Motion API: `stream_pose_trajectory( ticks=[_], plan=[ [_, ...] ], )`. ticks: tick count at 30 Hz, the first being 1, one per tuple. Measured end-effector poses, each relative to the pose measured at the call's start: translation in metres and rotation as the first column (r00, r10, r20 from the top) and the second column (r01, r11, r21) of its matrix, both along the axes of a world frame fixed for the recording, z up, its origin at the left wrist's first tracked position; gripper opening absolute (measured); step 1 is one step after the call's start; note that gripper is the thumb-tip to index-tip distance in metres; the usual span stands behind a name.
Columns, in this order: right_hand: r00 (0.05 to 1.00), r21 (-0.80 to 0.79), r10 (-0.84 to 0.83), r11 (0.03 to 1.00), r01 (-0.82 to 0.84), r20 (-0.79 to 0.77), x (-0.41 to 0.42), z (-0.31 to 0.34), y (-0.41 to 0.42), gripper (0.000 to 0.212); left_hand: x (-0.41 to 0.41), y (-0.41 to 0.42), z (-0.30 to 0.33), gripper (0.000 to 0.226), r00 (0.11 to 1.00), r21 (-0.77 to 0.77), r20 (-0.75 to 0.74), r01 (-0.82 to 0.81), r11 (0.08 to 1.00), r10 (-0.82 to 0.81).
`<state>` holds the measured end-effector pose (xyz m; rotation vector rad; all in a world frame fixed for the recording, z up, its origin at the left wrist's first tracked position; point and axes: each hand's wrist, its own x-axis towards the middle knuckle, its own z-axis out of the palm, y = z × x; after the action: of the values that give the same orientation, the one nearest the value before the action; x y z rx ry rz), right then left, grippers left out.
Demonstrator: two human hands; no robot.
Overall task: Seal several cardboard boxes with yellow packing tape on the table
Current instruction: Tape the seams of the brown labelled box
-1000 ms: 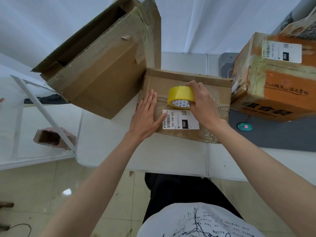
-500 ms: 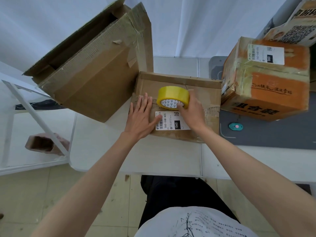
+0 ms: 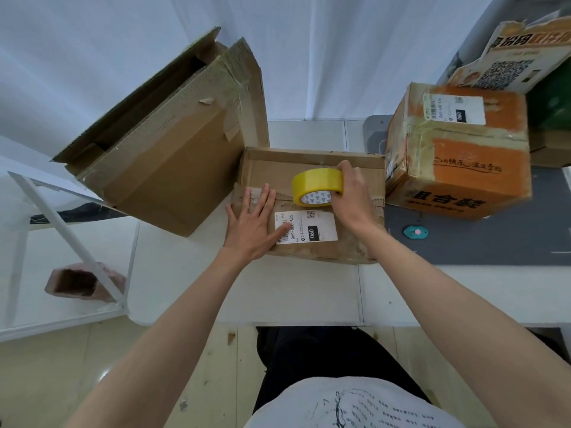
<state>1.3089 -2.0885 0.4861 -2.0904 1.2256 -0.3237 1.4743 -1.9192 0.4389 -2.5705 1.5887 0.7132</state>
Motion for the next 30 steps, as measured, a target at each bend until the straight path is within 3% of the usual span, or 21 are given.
stream_pose_trajectory(
  ticks=[7, 11, 16, 21, 30],
  plan=[
    [0.988, -0.179, -0.153, 0.973, 0.149, -0.003, -0.059, 0.008, -0.026, 0.042, -0.001, -0.002, 0.002, 0.094, 1.0, 0.031, 0.019, 0.021, 0.999, -0.021],
    [0.981, -0.013, -0.189, 0.982, 0.19, 0.045, -0.062, -0.004, -0.022, 0.029, -0.004, -0.008, 0.01, 0.088, 0.993, 0.066, 0.097, 0.057, 0.996, -0.063],
    [0.967, 0.077, -0.23, 0.972, 0.223, 0.111, -0.071, -0.015, -0.018, 0.022, -0.021, -0.02, 0.015, 0.088, 0.984, 0.072, 0.166, 0.057, 0.996, -0.069],
    [0.937, 0.172, -0.329, 0.936, 0.308, 0.116, -0.067, -0.023, -0.015, 0.029, -0.044, -0.03, 0.009, 0.084, 0.996, -0.058, -0.021, 0.082, 0.995, -0.083],
    [0.952, 0.23, -0.303, 0.93, 0.287, 0.041, -0.067, -0.021, -0.01, 0.028, -0.05, -0.021, -0.006, 0.101, 0.998, -0.143, -0.055, 0.036, 0.989, -0.044]
  ],
)
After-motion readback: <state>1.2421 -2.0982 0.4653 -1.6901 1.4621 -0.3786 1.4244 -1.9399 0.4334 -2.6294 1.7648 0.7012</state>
